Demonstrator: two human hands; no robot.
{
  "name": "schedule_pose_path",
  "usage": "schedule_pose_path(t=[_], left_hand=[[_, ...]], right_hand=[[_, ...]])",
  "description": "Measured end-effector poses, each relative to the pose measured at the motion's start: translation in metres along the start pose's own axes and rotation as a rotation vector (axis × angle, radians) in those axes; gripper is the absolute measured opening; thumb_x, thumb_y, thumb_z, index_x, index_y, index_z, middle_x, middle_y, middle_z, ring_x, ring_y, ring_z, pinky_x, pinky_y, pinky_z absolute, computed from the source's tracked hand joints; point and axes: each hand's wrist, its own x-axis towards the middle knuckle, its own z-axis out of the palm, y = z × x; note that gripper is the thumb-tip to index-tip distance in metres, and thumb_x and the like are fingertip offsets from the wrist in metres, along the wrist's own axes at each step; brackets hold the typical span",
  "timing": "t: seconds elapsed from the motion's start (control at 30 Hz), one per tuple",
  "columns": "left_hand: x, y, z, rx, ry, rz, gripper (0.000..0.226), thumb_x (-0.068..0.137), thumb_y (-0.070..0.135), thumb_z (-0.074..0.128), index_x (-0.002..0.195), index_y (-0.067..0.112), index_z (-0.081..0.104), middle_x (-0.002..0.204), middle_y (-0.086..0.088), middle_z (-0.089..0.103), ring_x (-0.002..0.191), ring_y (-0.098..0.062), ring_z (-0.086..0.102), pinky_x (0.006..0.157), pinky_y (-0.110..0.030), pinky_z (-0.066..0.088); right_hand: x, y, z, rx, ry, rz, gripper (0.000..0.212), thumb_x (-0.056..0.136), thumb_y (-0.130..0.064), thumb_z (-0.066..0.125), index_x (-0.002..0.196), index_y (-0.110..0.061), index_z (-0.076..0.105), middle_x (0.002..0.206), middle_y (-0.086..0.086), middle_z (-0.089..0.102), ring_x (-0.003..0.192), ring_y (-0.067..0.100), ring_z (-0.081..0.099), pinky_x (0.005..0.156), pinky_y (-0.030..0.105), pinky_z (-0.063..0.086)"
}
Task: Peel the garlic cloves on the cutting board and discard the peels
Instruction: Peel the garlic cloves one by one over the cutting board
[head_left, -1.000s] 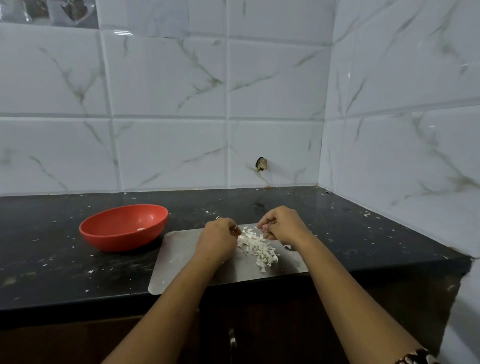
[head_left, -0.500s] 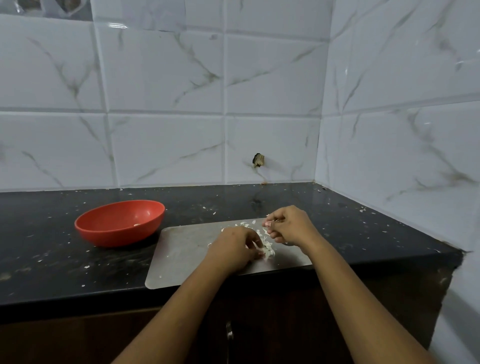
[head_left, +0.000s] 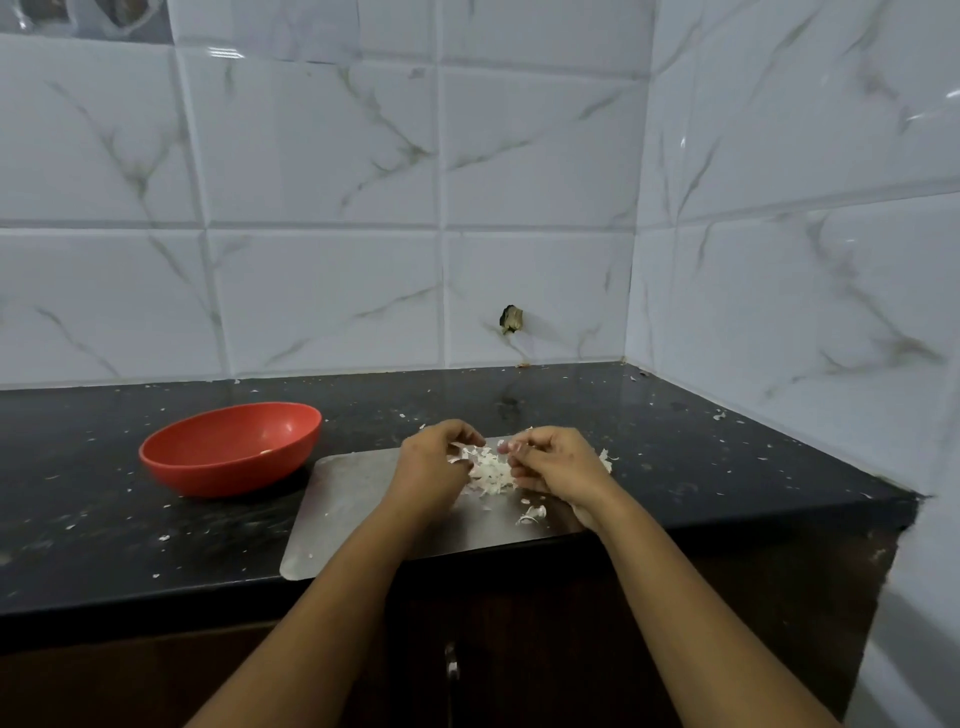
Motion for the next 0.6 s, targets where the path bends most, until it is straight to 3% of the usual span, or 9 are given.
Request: schedule_pose_path(t=[0.07, 0.2, 0.27, 0.37, 0.5, 0.6], left_hand=[[0.002, -0.001, -0.008, 0.055, 0.024, -0.011, 0.027, 0.081, -0.001, 0.065, 0.094, 0.022, 0.070, 0.106, 0.006, 0.057, 0.091, -0.010, 0.052, 0.085, -0.023, 0.041], [0.001, -0.011, -0.023, -0.063, 0.056, -0.145, 0.050, 0.075, -0.017, 0.044, 0.087, 0.024, 0.068, 0.102, 0.002, 0.065, 0.068, -0.004, 0.044, 0.064, -0.017, 0.039], [-0.001, -0.018, -0.029, -0.118, 0.023, -0.182, 0.056, 0.072, -0.020, 0.038, 0.083, 0.027, 0.067, 0.102, -0.001, 0.064, 0.074, -0.009, 0.049, 0.070, -0.022, 0.041], [-0.009, -0.025, -0.036, -0.174, -0.056, -0.206, 0.053, 0.073, -0.019, 0.042, 0.083, 0.028, 0.066, 0.101, -0.003, 0.063, 0.072, -0.014, 0.052, 0.075, -0.032, 0.046], [-0.020, -0.029, -0.046, -0.222, -0.119, -0.191, 0.042, 0.079, -0.016, 0.051, 0.086, 0.023, 0.064, 0.100, -0.004, 0.064, 0.072, -0.011, 0.055, 0.066, -0.021, 0.044], [-0.026, -0.032, -0.061, -0.170, -0.128, -0.193, 0.030, 0.083, -0.006, 0.059, 0.094, 0.021, 0.065, 0.098, 0.000, 0.066, 0.082, -0.012, 0.062, 0.077, -0.024, 0.050]], right_hand=[[0.002, -0.003, -0.002, 0.040, 0.006, -0.027, 0.016, 0.096, -0.011, 0.057, 0.095, -0.006, 0.072, 0.075, 0.006, 0.063, 0.067, 0.010, 0.058, 0.061, 0.020, 0.053], [-0.002, -0.006, 0.009, 0.145, -0.094, -0.032, 0.016, 0.096, -0.008, 0.055, 0.095, -0.003, 0.071, 0.067, 0.004, 0.057, 0.061, 0.010, 0.053, 0.059, 0.018, 0.050], [-0.005, -0.004, 0.023, 0.160, -0.187, -0.001, 0.016, 0.097, -0.008, 0.055, 0.094, -0.004, 0.071, 0.064, 0.001, 0.057, 0.061, 0.008, 0.054, 0.059, 0.018, 0.051], [-0.002, -0.001, 0.039, 0.042, -0.181, -0.066, 0.016, 0.096, -0.010, 0.057, 0.097, -0.006, 0.073, 0.065, -0.007, 0.062, 0.063, 0.004, 0.055, 0.063, 0.016, 0.047], [0.000, -0.012, 0.045, -0.027, -0.030, -0.257, 0.016, 0.095, -0.016, 0.060, 0.100, -0.009, 0.074, 0.085, -0.013, 0.070, 0.075, -0.010, 0.062, 0.071, 0.008, 0.046], [-0.006, -0.015, 0.058, -0.064, -0.032, -0.294, 0.015, 0.094, -0.018, 0.061, 0.097, -0.013, 0.075, 0.075, -0.018, 0.069, 0.072, -0.003, 0.062, 0.069, 0.009, 0.045]])
